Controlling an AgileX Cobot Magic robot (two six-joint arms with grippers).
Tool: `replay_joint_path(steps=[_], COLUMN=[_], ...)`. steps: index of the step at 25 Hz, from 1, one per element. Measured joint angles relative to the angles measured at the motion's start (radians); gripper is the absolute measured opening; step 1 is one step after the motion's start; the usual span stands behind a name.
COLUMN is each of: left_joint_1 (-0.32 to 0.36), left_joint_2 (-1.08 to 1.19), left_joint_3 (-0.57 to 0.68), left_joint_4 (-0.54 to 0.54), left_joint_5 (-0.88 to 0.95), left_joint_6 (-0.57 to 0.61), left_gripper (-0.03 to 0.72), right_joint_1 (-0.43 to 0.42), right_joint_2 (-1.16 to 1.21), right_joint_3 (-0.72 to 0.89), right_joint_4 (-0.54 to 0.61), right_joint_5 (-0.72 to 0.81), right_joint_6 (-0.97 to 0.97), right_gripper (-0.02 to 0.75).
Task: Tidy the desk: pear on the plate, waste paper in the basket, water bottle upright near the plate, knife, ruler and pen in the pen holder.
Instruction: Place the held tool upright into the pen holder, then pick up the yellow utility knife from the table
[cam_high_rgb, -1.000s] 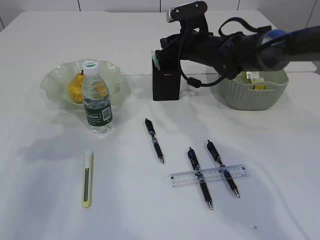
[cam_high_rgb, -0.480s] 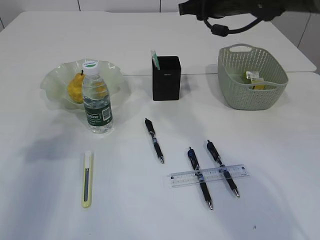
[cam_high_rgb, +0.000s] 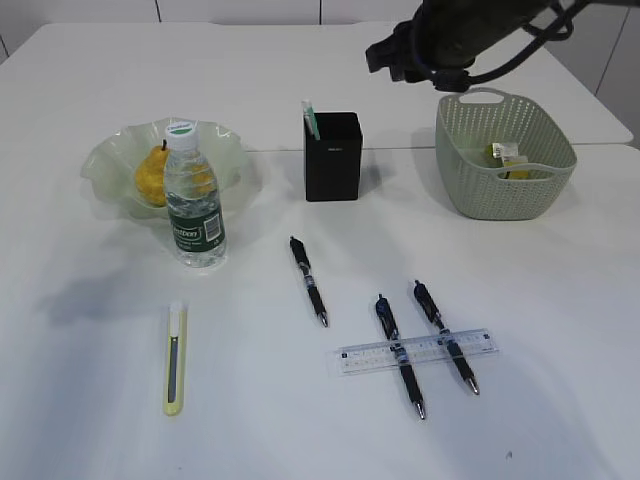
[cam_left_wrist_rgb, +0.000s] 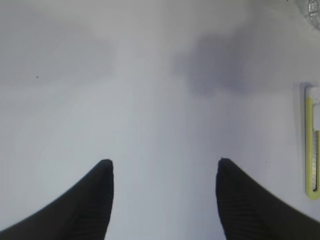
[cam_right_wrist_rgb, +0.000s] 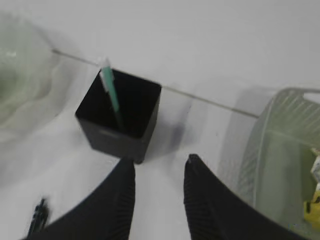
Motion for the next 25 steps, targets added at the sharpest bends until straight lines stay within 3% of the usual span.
replay_joint_path(steps=[5, 16, 19, 25], left_joint_1=[0.0, -0.004, -0.053, -0.243], left_joint_2=[0.0, -0.032, -0.058, -0.075], left_joint_3=[0.0, 0.0, 0.0, 0.0], left_joint_4=[-0.02, -0.085, -0.083, -0.076], left_joint_5=[0.019, 0.076, 0.087, 0.102], left_joint_6=[0.0, 0.0, 0.0, -0.062], left_gripper=[0.454, 0.445, 0.444, 0.443], right_joint_1=[0.001, 0.001, 0.001, 0.002], right_joint_2=[-0.006, -0.111, -0.147, -0.239], right_joint_3=[0.0, 0.0, 0.02, 0.168], right_joint_4=[0.178, 0.25, 0.275, 0.282], right_joint_5=[0.153, 0.531, 0.583, 0.628], right_joint_6=[-0.144, -0.229, -0.245, -0.249], right_gripper=[0.253, 0.252, 0.252, 0.253])
